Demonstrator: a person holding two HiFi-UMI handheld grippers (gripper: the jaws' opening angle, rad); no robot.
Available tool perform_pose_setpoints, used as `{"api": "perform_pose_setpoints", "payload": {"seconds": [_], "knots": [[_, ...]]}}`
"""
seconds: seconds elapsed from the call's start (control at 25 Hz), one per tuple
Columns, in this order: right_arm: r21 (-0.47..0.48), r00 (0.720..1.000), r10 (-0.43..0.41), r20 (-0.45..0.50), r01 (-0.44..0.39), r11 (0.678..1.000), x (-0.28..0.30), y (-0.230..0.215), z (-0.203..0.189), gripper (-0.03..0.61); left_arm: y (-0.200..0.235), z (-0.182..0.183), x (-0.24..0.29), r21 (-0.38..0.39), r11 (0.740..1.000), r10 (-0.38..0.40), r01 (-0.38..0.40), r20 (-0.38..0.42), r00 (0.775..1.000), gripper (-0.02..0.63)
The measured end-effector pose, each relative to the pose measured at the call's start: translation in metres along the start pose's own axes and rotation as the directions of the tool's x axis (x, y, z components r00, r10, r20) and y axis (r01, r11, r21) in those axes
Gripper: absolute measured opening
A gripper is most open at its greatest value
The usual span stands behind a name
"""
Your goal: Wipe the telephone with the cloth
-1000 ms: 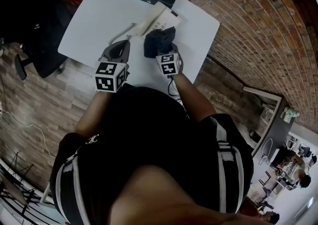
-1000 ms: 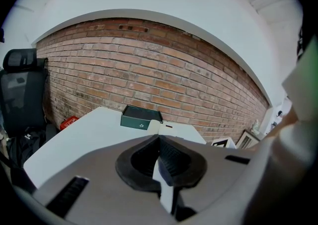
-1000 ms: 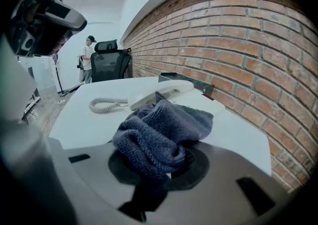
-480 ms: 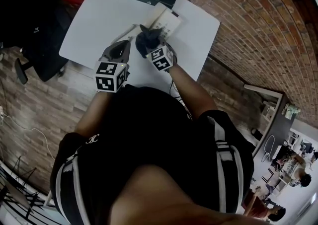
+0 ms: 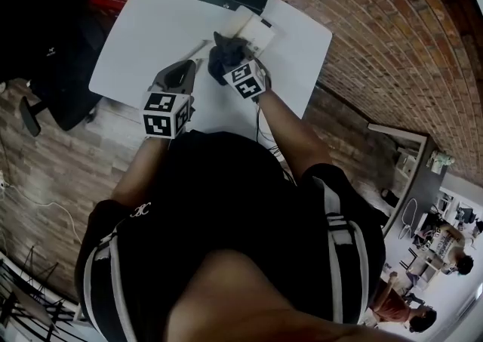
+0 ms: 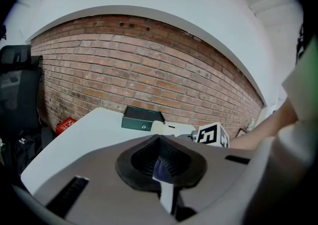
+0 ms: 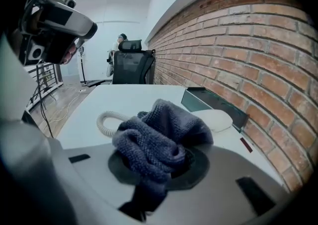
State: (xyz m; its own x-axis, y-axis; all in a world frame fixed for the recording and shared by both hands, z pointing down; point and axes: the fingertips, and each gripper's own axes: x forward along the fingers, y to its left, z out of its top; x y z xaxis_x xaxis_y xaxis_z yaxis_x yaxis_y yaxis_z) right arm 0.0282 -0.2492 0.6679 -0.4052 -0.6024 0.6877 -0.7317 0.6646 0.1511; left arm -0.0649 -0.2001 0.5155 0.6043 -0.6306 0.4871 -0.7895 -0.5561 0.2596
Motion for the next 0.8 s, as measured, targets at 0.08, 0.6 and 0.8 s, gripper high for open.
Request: {"api": "perform_pose_setpoints", "payload": {"seconds": [0.08,0.6,0.8], "knots": [[0.002,1.000,-0.006,0.003,0.006,1.000,-0.001,-0.003,0.003,0.056,-0.001,0.003,0.002,0.005,1.000,-0.014,0.014,0.003,1.000,-0.008],[0.191,0.979,-0.205,0.019,0.198,0.961,0.001,-0.085,0.035,0.055,0.015,0.008,0.001,0.036,0.999,-0.039,0.039,-0.006,0.999,-0.006],[0.395,0.936,-0.342,-0.082,0.346,0.851,-0.003,-0.139,0.017,0.055,0.020,0.010,0.000,0.043,0.998,-0.045,0.045,0.000,0.999,-0.008]]}}
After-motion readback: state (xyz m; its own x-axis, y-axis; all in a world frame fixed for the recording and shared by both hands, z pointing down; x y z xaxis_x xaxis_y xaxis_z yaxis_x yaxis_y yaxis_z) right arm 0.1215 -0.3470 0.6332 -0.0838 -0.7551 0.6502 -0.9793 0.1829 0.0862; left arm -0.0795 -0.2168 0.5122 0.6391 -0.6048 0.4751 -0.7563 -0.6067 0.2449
